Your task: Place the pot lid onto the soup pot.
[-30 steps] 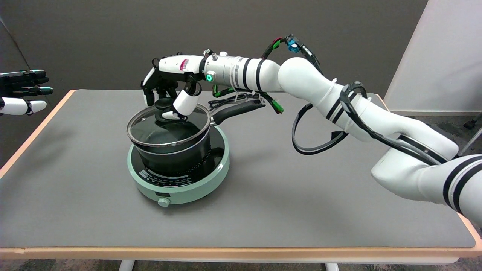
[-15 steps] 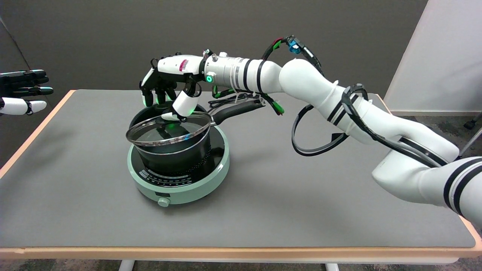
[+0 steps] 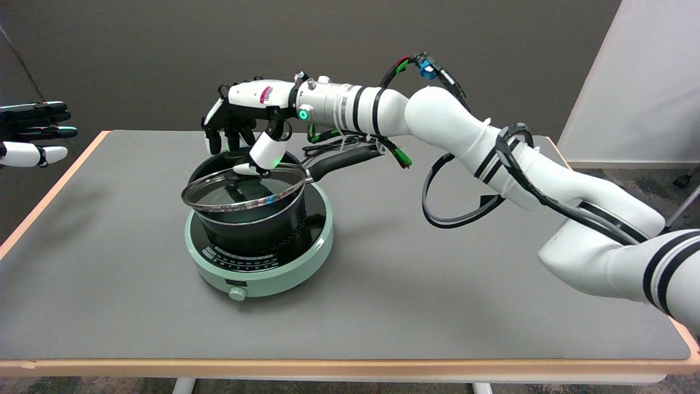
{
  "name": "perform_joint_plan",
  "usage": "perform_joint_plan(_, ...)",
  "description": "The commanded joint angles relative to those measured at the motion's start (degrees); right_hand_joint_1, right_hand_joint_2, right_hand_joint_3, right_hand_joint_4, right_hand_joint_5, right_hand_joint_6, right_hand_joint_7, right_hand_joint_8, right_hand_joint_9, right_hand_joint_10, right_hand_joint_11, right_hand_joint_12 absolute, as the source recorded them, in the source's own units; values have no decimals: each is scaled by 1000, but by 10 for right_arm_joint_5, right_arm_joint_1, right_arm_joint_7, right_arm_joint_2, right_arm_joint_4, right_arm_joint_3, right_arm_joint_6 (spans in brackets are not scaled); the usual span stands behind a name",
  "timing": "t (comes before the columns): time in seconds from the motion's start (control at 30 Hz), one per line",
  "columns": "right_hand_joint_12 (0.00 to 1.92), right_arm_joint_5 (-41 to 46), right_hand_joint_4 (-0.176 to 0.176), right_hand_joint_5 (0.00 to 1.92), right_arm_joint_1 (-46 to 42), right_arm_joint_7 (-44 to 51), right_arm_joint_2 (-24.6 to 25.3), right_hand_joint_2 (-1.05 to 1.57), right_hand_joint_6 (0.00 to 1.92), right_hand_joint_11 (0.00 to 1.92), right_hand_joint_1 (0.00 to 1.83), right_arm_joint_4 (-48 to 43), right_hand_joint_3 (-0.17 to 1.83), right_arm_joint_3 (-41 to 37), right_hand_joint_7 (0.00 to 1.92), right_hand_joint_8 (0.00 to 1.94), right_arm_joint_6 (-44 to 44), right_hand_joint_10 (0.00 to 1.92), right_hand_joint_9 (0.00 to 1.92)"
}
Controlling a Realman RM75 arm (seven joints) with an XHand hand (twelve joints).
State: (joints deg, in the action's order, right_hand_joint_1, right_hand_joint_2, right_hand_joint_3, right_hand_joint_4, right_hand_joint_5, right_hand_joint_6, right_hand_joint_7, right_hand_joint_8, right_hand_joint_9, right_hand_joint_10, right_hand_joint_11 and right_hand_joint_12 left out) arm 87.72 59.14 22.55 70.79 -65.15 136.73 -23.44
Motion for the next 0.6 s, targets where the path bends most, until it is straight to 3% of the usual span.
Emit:
perform_joint_plan(0.03, 1825, -1, 157, 754, -12, 4, 6, 674, 683, 411, 1037, 5, 894, -16, 957, 565, 7, 1280, 832)
perform_joint_plan(0.6, 1831, -1, 149, 747, -59, 5, 15, 653, 692, 404, 1039, 11, 929, -63, 946, 586, 16, 1279, 833)
